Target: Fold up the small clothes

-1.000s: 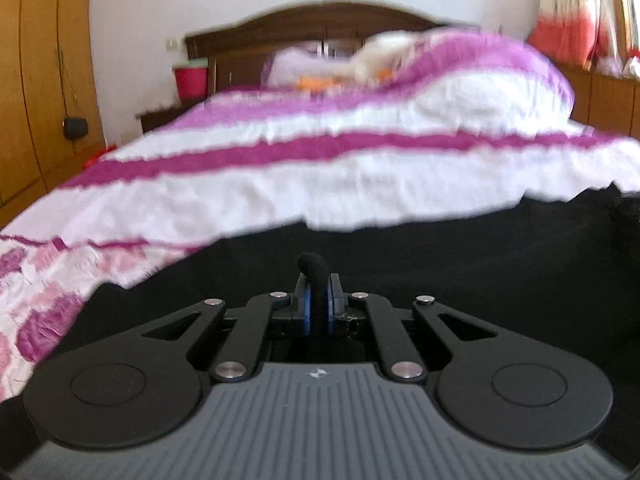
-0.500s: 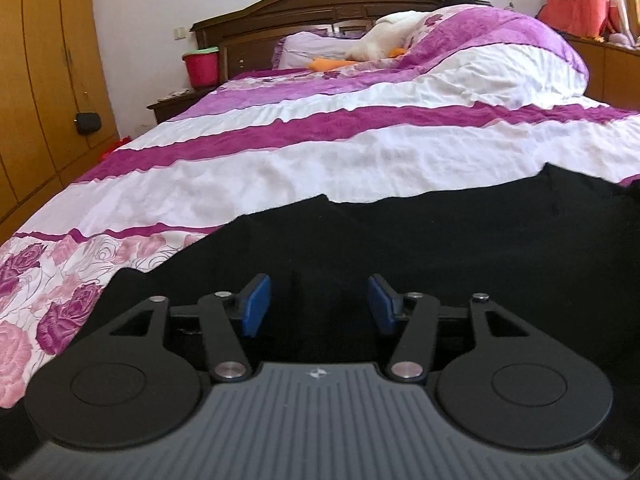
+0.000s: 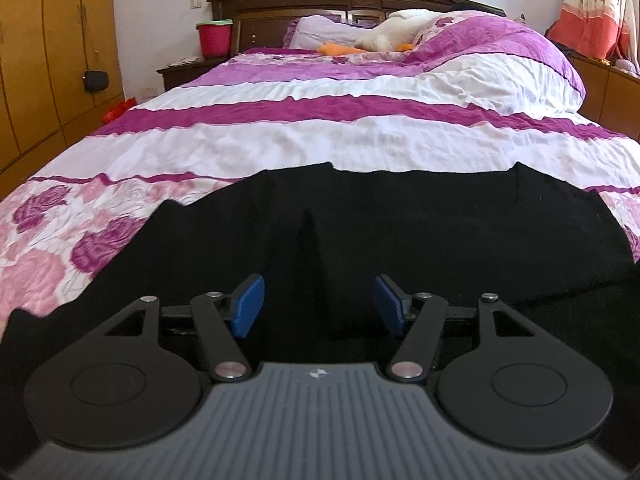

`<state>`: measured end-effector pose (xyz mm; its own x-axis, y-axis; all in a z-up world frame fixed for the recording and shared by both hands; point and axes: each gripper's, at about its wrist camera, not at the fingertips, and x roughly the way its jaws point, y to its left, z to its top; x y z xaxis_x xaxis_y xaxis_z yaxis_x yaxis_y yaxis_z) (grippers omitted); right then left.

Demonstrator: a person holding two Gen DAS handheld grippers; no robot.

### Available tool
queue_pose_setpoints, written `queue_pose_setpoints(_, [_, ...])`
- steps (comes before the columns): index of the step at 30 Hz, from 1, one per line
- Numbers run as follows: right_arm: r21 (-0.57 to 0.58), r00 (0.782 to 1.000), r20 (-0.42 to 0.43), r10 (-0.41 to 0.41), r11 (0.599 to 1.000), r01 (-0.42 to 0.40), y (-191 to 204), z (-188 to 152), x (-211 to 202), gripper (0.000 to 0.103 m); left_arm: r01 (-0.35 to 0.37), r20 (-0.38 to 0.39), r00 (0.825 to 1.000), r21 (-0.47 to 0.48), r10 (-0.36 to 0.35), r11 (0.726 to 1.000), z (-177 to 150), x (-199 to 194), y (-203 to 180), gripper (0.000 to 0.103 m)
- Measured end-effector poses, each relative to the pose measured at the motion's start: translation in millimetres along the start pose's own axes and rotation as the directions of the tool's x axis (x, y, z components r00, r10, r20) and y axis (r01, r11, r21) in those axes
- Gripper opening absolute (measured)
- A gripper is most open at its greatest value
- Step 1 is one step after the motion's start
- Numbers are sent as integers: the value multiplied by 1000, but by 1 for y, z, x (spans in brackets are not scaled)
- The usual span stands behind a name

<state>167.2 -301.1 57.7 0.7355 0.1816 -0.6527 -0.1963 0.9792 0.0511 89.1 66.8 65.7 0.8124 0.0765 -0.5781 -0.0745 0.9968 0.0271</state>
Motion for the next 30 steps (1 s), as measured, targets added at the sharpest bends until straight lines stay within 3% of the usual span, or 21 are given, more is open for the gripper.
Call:
queue_pose_setpoints(7, [101, 999, 0, -32, 994, 32, -9, -12, -1, 26, -87, -1, 996, 10, 87, 996, -17, -30, 23, 67])
queue_pose_setpoints(11, [95, 998, 14, -58, 994, 57, 0, -11, -21, 27, -187, 14, 982, 11, 187, 982, -26, -48, 47, 68])
queue_pose_setpoints(16, [68, 999, 37, -18, 998, 15, 19, -11, -43, 27, -266, 6, 964, -7, 266, 964, -38, -62, 79, 75])
queue_pose_setpoints(19, [40, 999, 40, 7, 999, -8, 35, -13, -51, 36, -308, -4, 951, -13, 308, 951, -47, -68, 95, 77])
queue_pose_setpoints(21, [24, 999, 43, 22, 999, -23, 47, -16, -55, 44, -323, -13, 946, -13, 323, 946, -53, -71, 101, 78])
queue_pose_setpoints(24, [14, 999, 36, 40, 999, -41, 60, -21, -56, 44, -328, -29, 944, -10, 328, 944, -61, -73, 111, 79])
queue_pose_setpoints(30, [27, 998, -4, 60, 998, -59, 77, -33, -47, 44, -273, -67, 960, -14, 271, 962, -78, -79, 119, 85])
